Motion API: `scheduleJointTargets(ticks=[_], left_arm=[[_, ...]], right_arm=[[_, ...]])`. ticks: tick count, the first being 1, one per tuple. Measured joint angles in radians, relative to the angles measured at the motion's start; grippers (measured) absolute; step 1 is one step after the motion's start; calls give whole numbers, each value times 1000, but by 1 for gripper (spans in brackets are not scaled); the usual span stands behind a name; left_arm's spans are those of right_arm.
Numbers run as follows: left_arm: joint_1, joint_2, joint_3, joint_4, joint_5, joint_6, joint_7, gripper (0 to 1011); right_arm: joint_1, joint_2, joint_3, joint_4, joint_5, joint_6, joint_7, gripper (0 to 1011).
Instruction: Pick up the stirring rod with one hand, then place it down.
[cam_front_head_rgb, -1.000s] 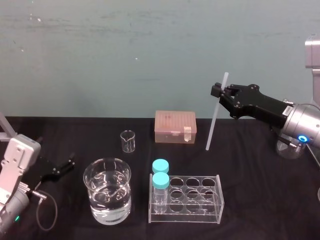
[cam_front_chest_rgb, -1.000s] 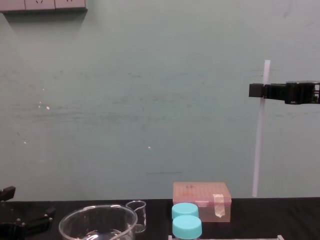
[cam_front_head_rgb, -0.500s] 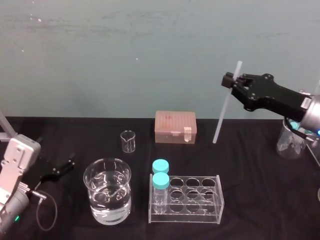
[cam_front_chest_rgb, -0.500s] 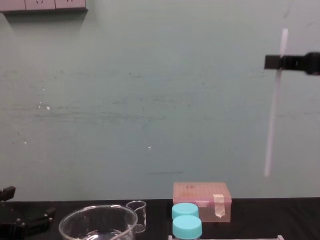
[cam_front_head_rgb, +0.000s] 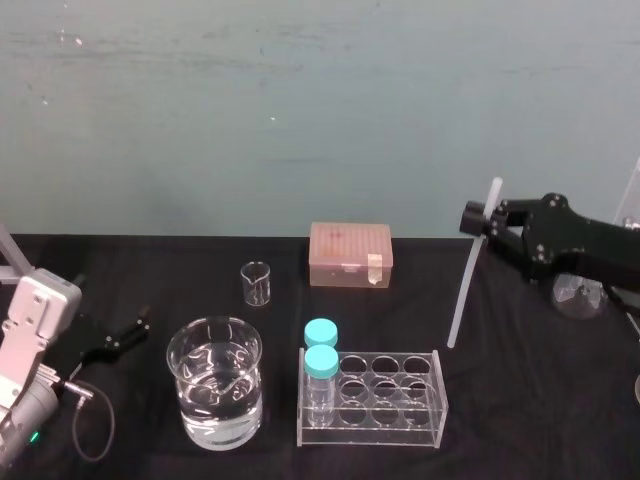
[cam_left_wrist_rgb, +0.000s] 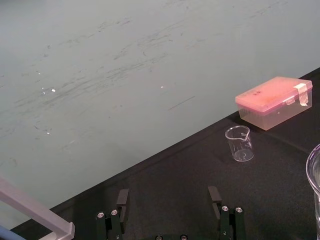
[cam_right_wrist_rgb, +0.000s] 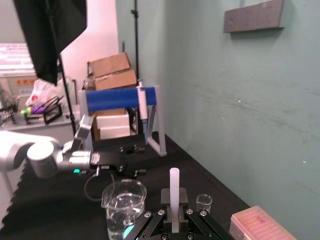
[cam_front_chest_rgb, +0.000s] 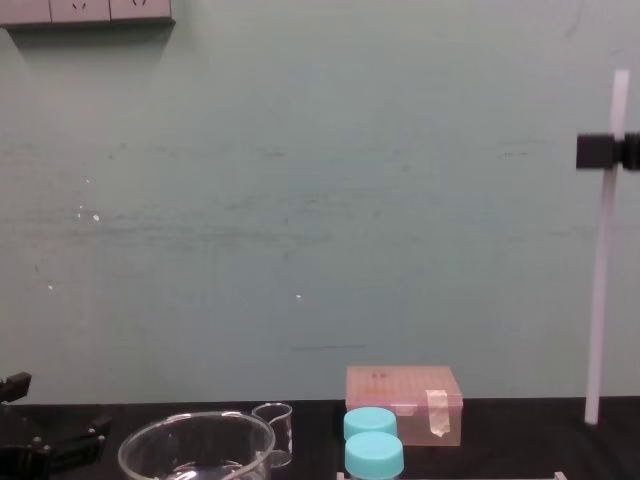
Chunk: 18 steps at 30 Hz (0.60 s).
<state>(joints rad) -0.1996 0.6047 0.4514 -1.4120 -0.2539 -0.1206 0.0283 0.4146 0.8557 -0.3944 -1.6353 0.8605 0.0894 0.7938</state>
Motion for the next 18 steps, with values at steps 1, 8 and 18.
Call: scheduleJointTargets(ticks=[1,8,18], left_arm=[[0,0,0,0,0,0,0,1005],[0,0,0,0,0,0,0,1005],[0,0,0,0,0,0,0,1005]], right_arm=[[0,1,-5,5,-7,-11,9,73],[13,-20,-44,60,-38,-62,66,73],[33,-41,-78,94,-50,-74,105,73]])
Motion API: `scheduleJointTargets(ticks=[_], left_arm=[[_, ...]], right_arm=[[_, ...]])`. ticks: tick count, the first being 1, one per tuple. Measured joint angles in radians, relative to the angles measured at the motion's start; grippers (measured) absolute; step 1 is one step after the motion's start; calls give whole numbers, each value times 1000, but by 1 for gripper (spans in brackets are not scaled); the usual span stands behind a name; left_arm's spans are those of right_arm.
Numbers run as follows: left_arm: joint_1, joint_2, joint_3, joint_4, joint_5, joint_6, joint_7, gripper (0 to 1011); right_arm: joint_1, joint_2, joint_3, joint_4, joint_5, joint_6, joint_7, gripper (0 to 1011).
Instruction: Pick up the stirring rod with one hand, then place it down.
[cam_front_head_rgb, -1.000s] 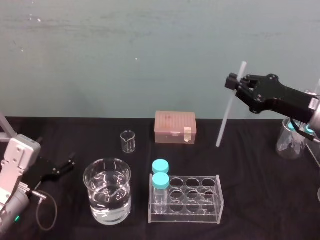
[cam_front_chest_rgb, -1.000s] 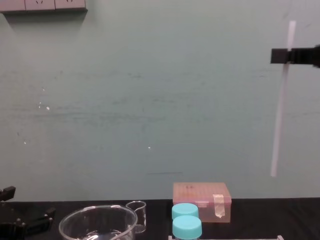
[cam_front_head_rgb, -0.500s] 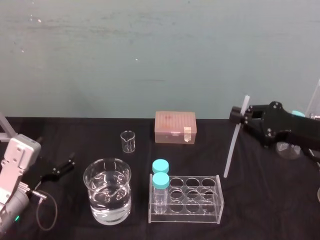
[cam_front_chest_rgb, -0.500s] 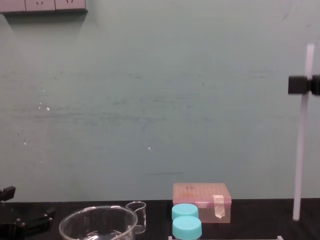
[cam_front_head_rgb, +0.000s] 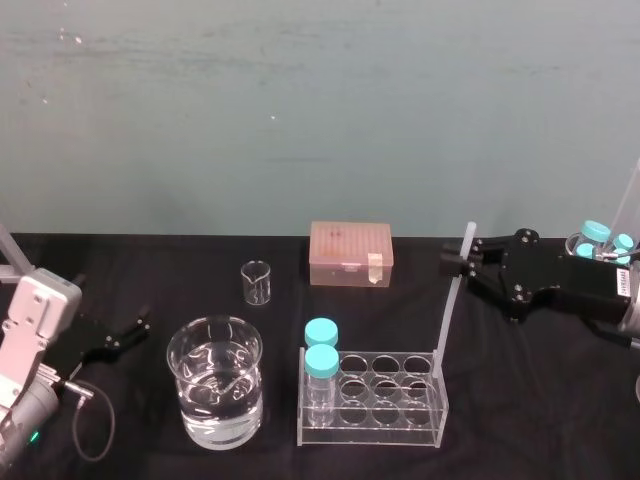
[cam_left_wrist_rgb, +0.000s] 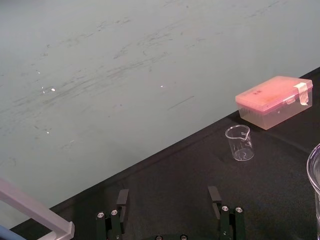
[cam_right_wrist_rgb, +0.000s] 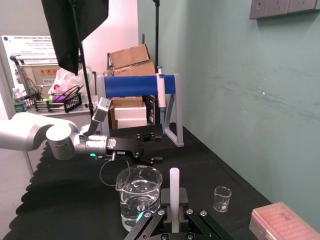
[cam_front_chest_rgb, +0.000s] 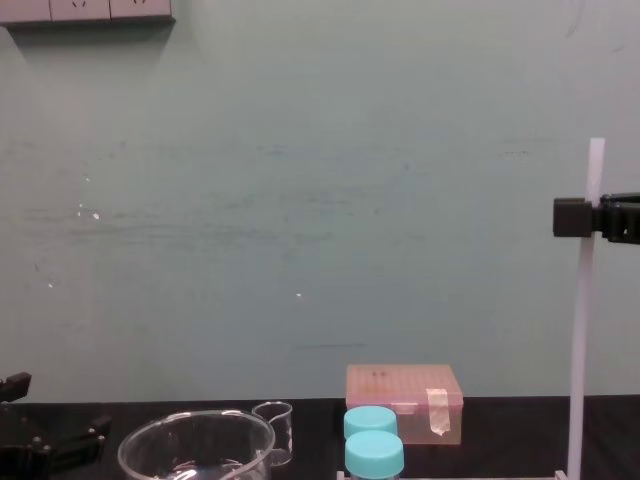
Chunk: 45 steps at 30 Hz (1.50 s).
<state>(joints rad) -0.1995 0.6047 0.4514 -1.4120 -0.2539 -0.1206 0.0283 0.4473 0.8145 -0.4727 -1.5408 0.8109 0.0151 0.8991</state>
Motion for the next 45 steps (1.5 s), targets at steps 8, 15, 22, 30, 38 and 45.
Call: scheduleJointTargets(ticks=[8,15,22,30,38,45], left_arm=[[0,0,0,0,0,0,0,1005],[0,0,0,0,0,0,0,1005],[0,0,0,0,0,0,0,1005],[0,0,0,0,0,0,0,1005],[0,0,0,0,0,0,0,1005],[0,0,0,0,0,0,0,1005]], right_arm=[[-2,-7,-8,16,-4,-15,5,73],[-7,-22,-13,40,-5,-33,7,72],[2,-42,-28,74,-25,-49,22,73],[20,-66,-53,128,-59,-63,42,73],[25,-90,-71,174,-80,-70,48,73],[26,-106,-79,204,-91,-76,52,73]])
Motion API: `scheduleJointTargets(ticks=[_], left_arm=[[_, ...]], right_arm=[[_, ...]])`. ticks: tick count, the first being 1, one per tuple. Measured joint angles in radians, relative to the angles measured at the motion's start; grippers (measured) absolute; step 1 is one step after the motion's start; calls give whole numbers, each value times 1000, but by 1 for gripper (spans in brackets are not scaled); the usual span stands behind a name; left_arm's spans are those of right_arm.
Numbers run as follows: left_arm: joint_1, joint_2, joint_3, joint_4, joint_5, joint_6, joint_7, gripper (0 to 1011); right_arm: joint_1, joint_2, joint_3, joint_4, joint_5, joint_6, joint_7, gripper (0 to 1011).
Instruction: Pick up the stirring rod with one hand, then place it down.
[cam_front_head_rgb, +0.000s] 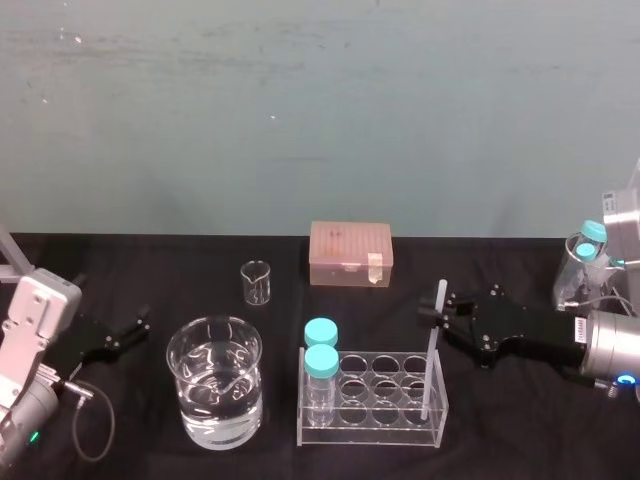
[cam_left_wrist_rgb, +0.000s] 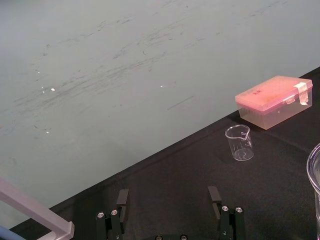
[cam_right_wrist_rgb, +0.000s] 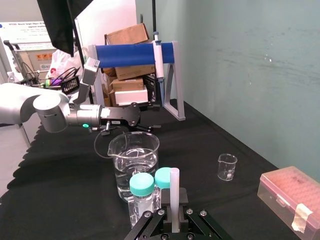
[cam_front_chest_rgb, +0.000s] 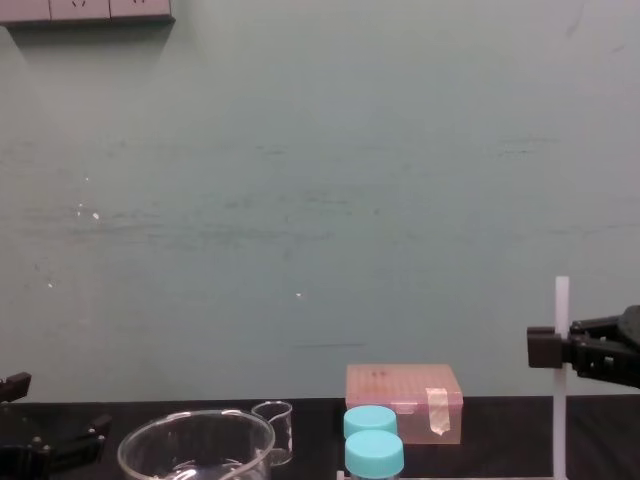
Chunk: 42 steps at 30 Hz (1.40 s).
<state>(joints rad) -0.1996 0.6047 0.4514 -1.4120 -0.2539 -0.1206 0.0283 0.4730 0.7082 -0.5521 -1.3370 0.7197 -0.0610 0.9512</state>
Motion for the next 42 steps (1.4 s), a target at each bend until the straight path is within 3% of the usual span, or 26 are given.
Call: scheduleJointTargets(ticks=[37,42], left_arm=[[0,0,0,0,0,0,0,1005],[0,0,0,0,0,0,0,1005]], right_arm=[[-24,-12,10,8,-1,-1,-7,73],[-24,-12,10,8,-1,-1,-8,149]])
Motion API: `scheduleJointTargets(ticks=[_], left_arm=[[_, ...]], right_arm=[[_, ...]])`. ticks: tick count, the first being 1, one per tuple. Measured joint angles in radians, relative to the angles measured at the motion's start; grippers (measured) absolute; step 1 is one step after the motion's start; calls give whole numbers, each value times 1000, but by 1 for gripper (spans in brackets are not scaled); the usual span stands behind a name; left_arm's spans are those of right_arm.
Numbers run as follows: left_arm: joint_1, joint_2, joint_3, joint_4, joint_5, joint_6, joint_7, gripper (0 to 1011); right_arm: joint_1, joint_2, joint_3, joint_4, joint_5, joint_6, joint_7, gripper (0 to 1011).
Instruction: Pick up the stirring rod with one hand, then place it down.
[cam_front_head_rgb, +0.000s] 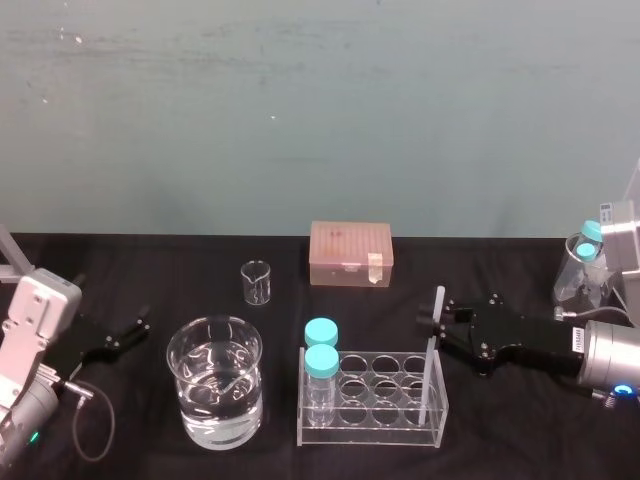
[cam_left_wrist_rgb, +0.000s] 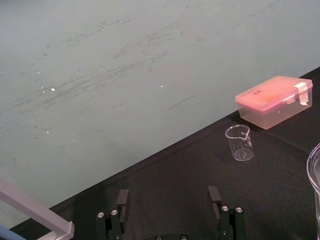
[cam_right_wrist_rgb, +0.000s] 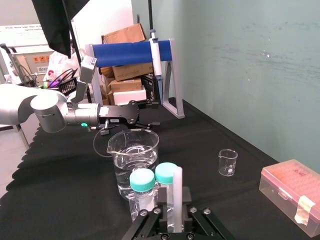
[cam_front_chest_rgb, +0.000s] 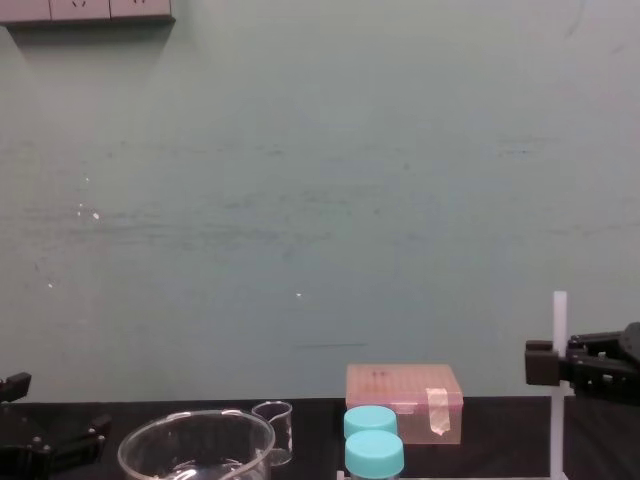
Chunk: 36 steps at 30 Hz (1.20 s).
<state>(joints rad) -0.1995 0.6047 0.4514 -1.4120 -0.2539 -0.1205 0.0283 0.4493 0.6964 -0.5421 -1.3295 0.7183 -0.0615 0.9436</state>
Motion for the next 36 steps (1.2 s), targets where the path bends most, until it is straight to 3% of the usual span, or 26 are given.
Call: scheduleJointTargets(ticks=[25,29,36], left_arm=[[0,0,0,0,0,0,0,1005],[0,0,0,0,0,0,0,1005],[0,0,0,0,0,0,0,1005]], right_arm=[[0,1,0,-1,2,0,-1,935],[0,1,0,-1,2,0,-1,1003],[19,-8,26,-7,33,-9,10,1003]])
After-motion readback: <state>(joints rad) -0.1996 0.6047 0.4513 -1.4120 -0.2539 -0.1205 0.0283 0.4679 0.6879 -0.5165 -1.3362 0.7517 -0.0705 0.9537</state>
